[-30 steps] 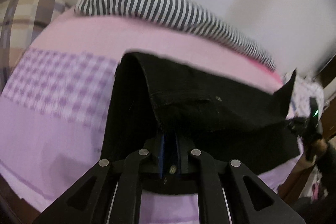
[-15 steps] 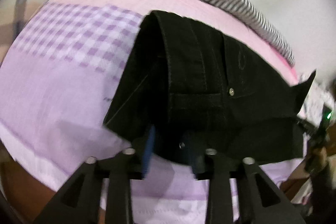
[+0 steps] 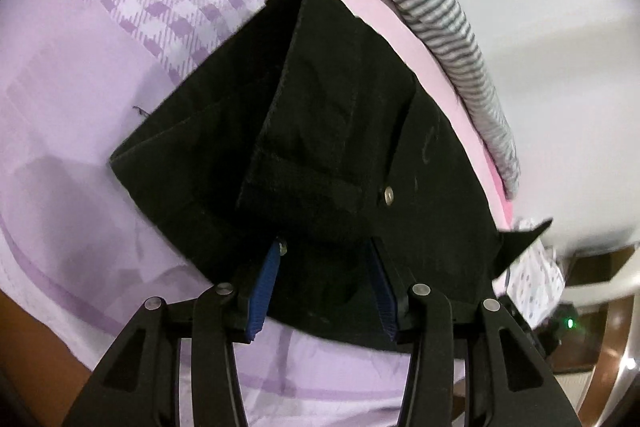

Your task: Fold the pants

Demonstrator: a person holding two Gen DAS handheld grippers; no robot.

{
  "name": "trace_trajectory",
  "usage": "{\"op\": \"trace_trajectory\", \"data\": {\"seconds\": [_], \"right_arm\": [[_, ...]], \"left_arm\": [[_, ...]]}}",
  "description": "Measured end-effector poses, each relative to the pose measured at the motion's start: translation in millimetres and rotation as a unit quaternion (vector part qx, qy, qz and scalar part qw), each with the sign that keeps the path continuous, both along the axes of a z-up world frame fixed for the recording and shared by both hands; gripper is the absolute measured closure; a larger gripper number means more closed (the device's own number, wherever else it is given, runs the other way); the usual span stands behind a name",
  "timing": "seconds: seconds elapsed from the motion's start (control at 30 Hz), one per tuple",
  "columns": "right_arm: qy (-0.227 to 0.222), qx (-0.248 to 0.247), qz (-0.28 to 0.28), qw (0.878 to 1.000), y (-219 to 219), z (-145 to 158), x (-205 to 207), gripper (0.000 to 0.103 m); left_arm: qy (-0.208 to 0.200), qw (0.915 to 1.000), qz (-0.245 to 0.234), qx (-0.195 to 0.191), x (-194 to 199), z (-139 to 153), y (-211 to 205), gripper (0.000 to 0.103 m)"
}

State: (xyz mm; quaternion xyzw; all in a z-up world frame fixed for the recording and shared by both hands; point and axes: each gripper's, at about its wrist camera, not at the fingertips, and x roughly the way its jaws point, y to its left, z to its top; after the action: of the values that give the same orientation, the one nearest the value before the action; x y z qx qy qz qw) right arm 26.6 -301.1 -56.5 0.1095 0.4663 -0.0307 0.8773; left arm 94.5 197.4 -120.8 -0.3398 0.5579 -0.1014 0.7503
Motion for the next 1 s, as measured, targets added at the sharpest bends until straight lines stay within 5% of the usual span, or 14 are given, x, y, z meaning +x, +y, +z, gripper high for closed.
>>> {"op": "trace_trajectory", "data": {"seconds": [0.2,0.3,0.67,0.77,0.8,1.0], "right_arm": [[0.004,-0.013,-0.085,0.996,-32,5,12,0.058],[-0.006,-0.012,-0.125,0.992,-50,12,24,0.058],[0.009,-0.037,-0.197,0.980,-109,19,87,0.059],[0.013,-0.039,-0.192,0.981,-123,23,100,0.083],[0.011,-0.034,-0.191,0.981,-126,26,100,0.100],[-0.031,-0.022,-0.191,0.981,-142,61,84,0.100]], "left_arm": [[0.002,0.9985,0.050,-0.024,5,-6,11,0.057],[-0.005,0.9980,0.057,-0.027,5,-10,12,0.068],[-0.028,0.9988,0.034,0.020,12,-2,5,0.081],[-0.024,0.9989,0.035,0.018,14,-1,7,0.082],[-0.025,0.9989,0.035,0.018,14,-1,7,0.082],[-0.042,0.9985,0.034,0.007,23,18,15,0.085]]}}
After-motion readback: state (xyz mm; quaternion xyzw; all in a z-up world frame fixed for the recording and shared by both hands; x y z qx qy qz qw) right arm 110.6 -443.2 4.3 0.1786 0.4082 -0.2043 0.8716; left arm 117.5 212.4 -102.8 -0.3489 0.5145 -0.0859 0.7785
